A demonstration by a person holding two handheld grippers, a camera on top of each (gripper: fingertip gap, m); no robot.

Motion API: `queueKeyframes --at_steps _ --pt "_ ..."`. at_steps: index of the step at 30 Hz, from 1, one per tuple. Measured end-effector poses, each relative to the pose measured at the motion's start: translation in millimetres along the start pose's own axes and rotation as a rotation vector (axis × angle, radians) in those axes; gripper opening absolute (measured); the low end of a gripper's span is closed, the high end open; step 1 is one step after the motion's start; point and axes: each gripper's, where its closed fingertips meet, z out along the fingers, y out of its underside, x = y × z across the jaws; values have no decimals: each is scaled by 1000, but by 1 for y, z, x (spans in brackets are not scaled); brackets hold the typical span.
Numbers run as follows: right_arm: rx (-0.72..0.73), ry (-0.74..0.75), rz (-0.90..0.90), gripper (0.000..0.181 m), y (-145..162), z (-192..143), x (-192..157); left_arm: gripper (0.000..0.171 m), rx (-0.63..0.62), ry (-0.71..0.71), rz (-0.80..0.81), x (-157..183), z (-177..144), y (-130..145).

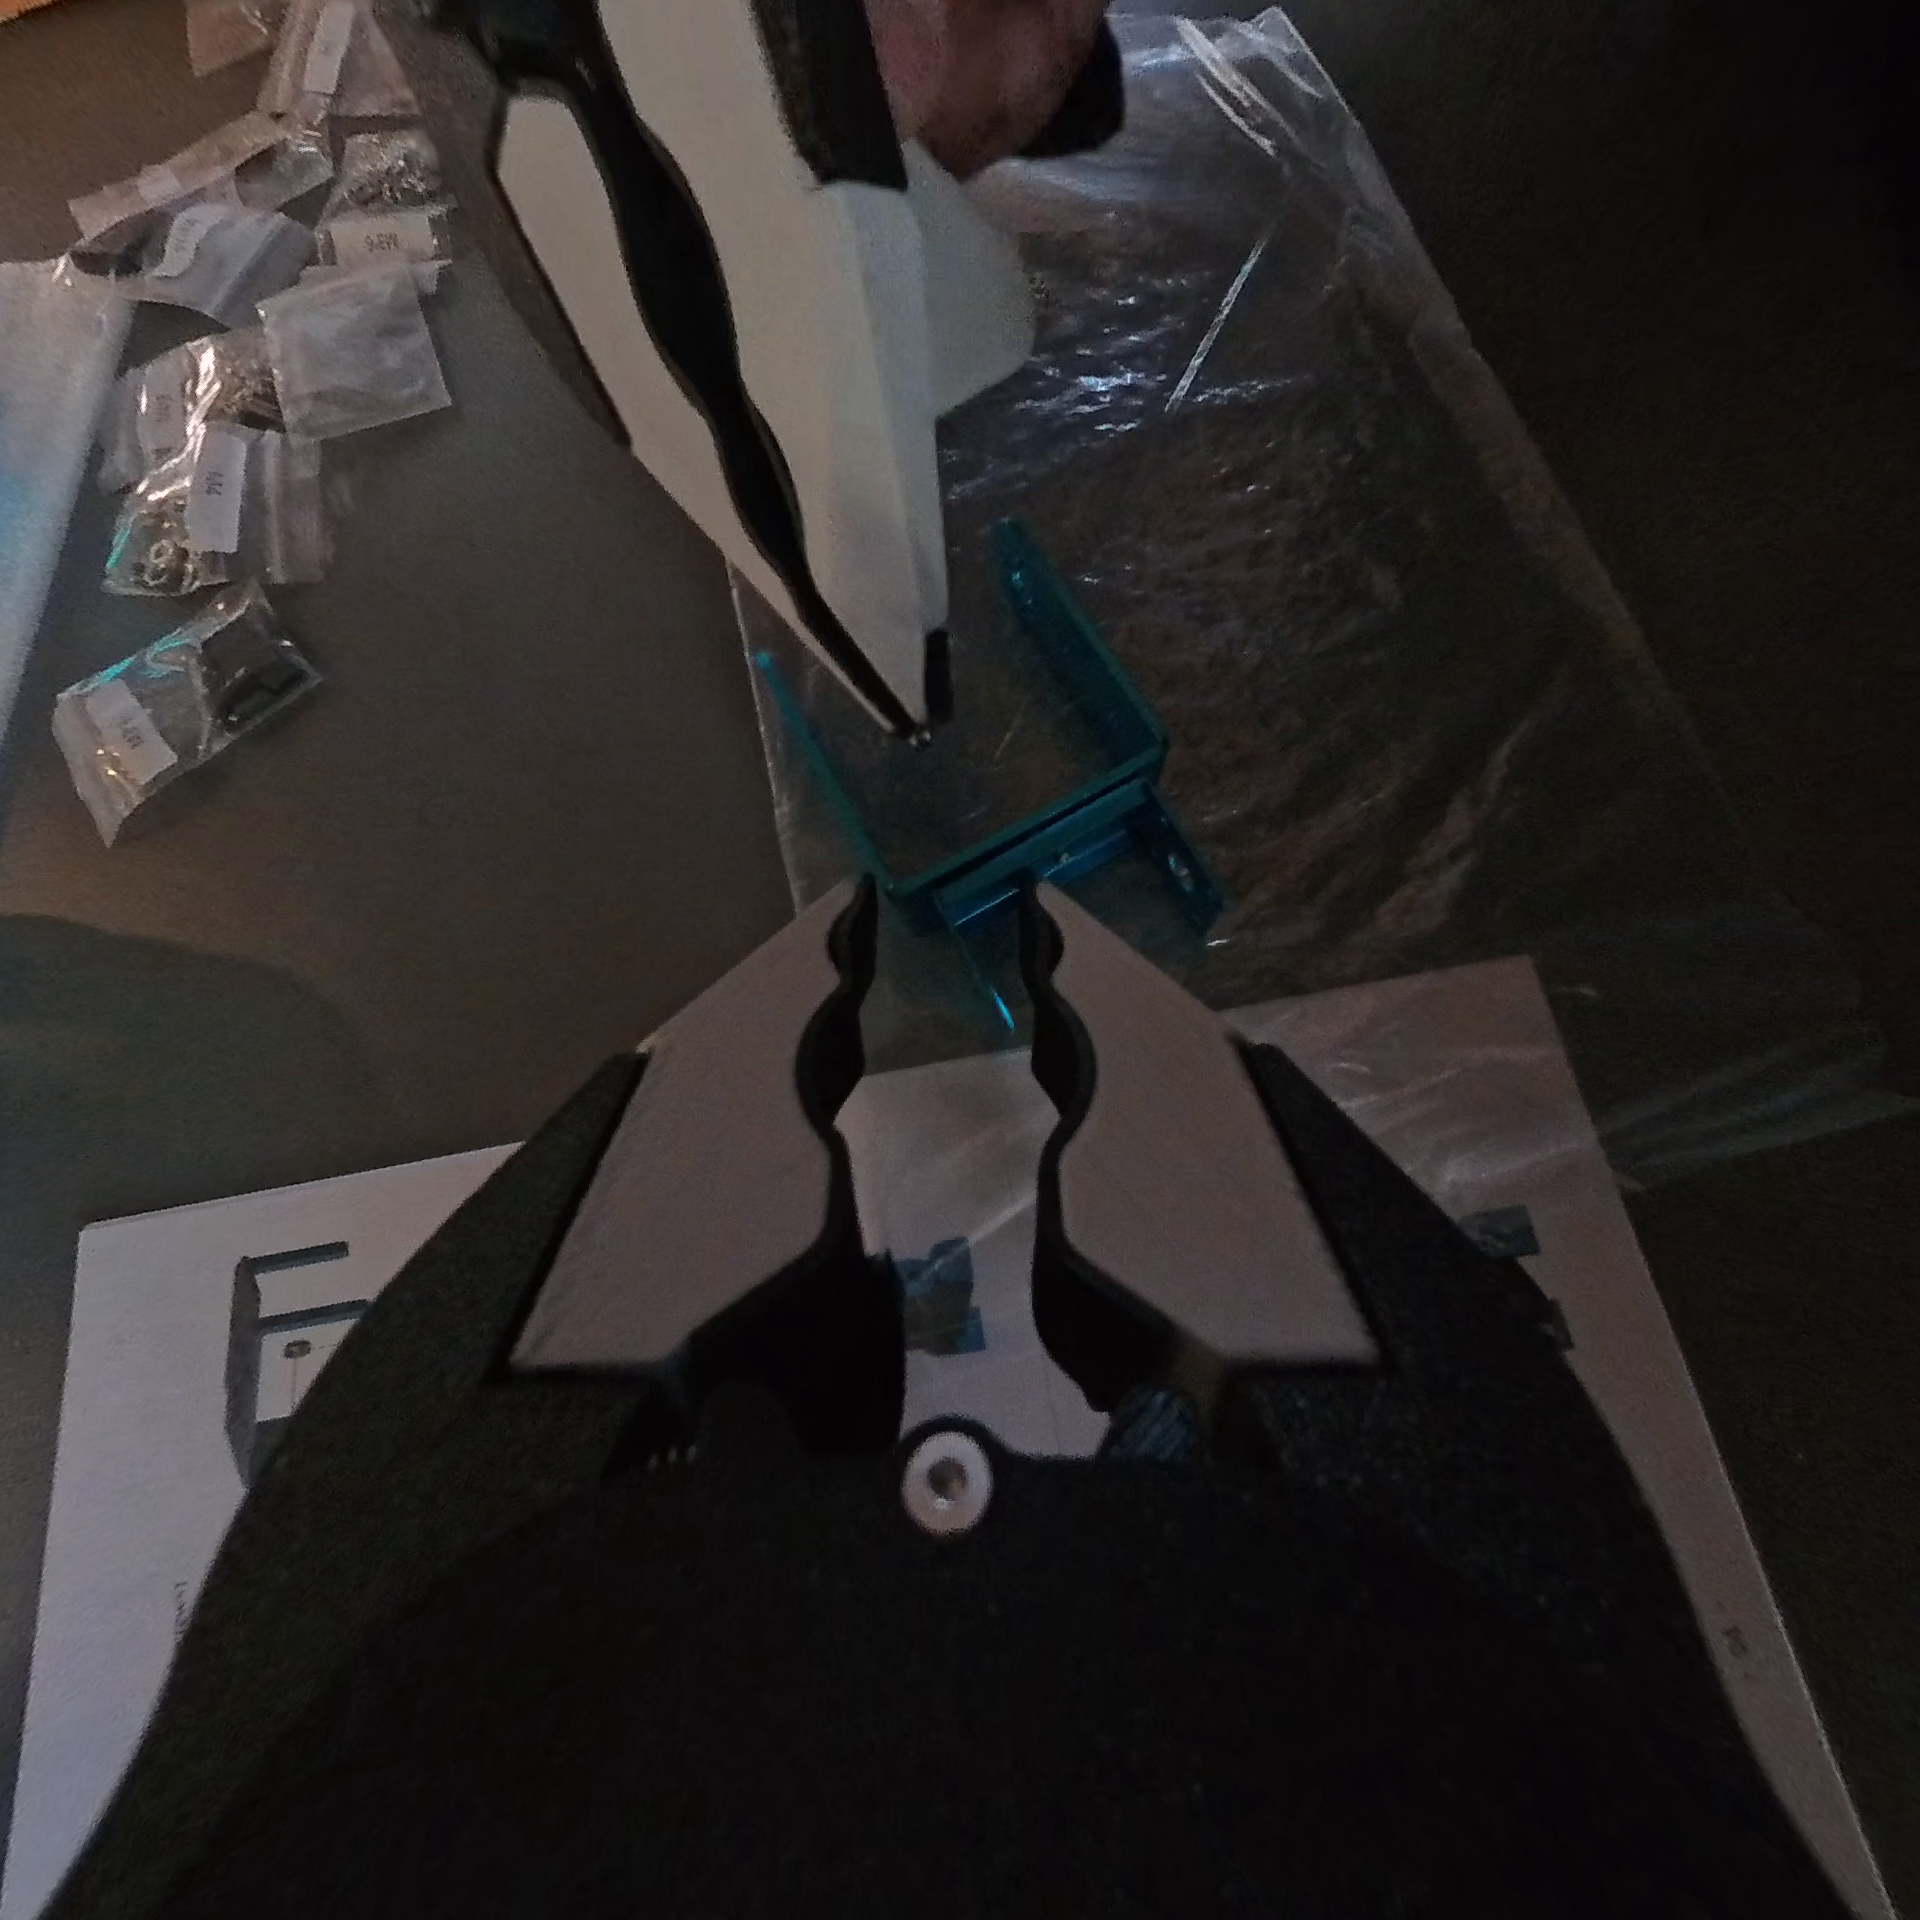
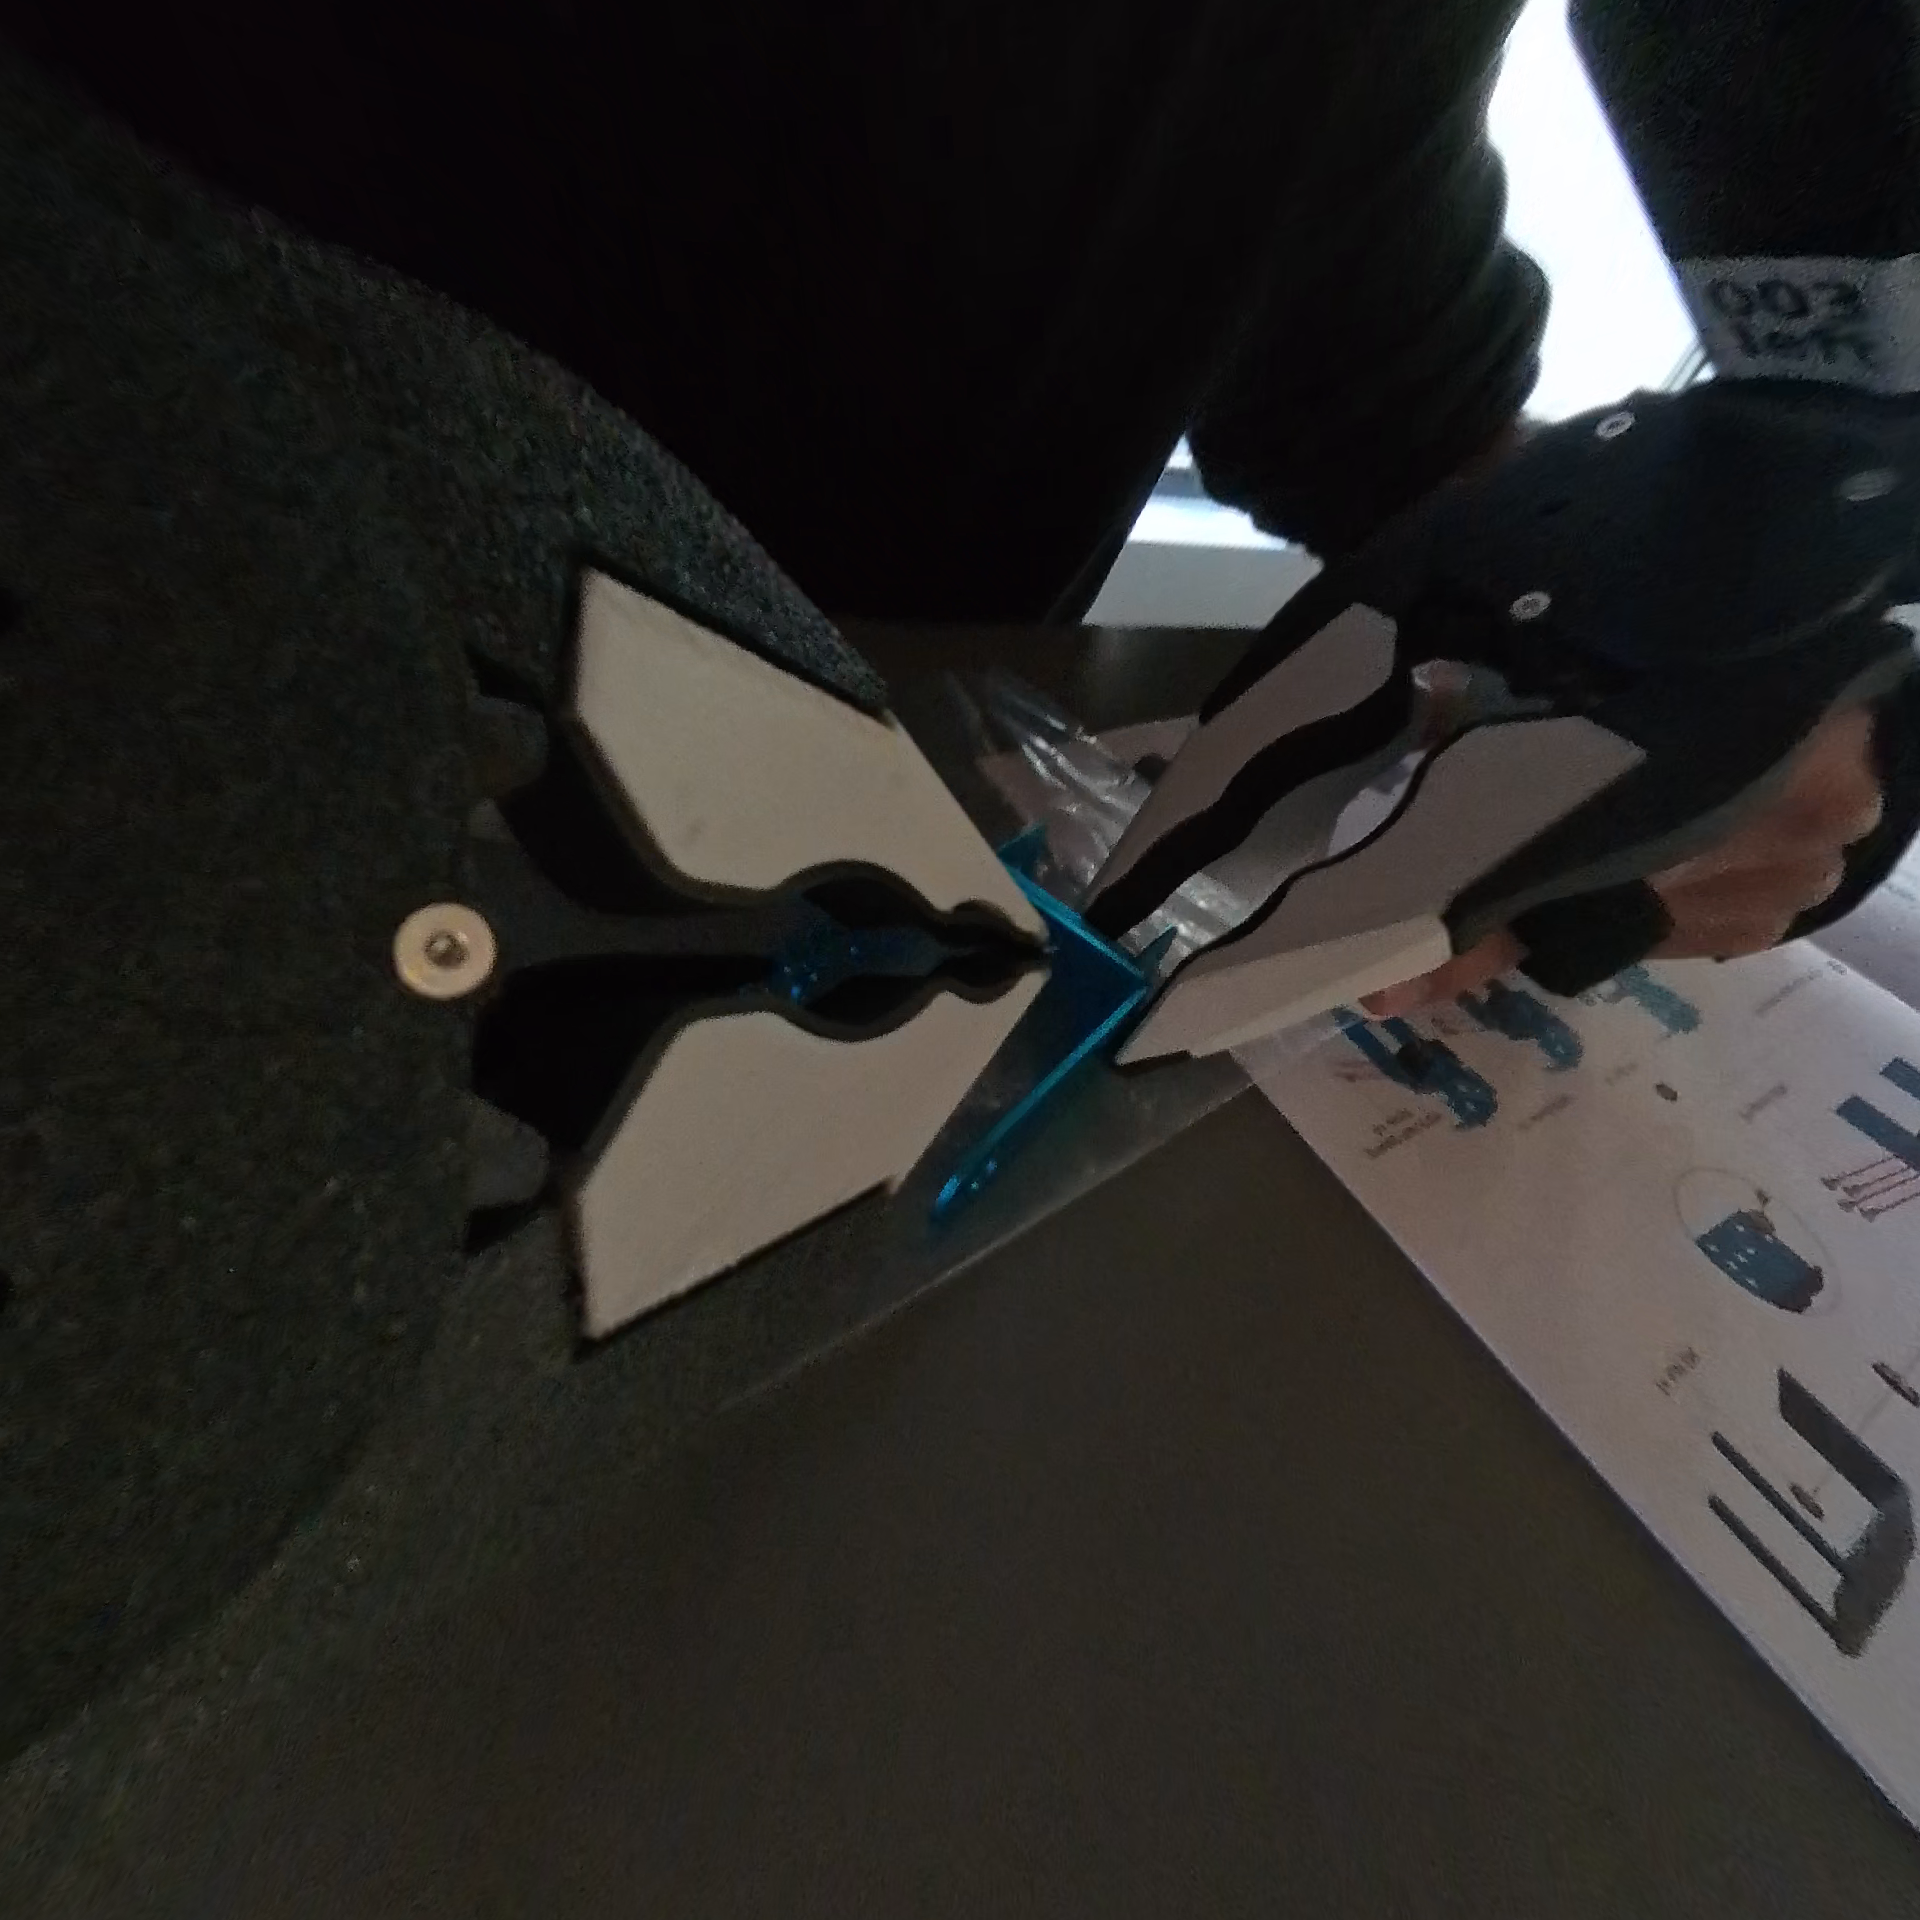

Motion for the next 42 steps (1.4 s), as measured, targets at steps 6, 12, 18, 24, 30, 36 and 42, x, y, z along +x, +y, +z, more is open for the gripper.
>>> queueKeyframes --at_steps 6,12,18,24,30,36,42 --pt "-14 6 -27 0 5 12 -2 25 6 1 -6 0 0 -1" --pt "-62 45 -56 0 9 17 3 23 10 1 -9 -1 -1 -1" --pt "-81 37 -66 0 11 18 0 23 8 2 -7 0 0 -1" --pt "-71 50 -95 0 7 11 2 22 4 1 -3 0 0 0" --pt "-224 217 -496 7 16 3 12 22 1 2 0 0 0 0" --pt "-416 281 -758 10 19 14 16 22 0 5 -3 0 0 0" --pt "-474 198 -817 10 23 22 12 22 -7 7 -2 1 1 1"
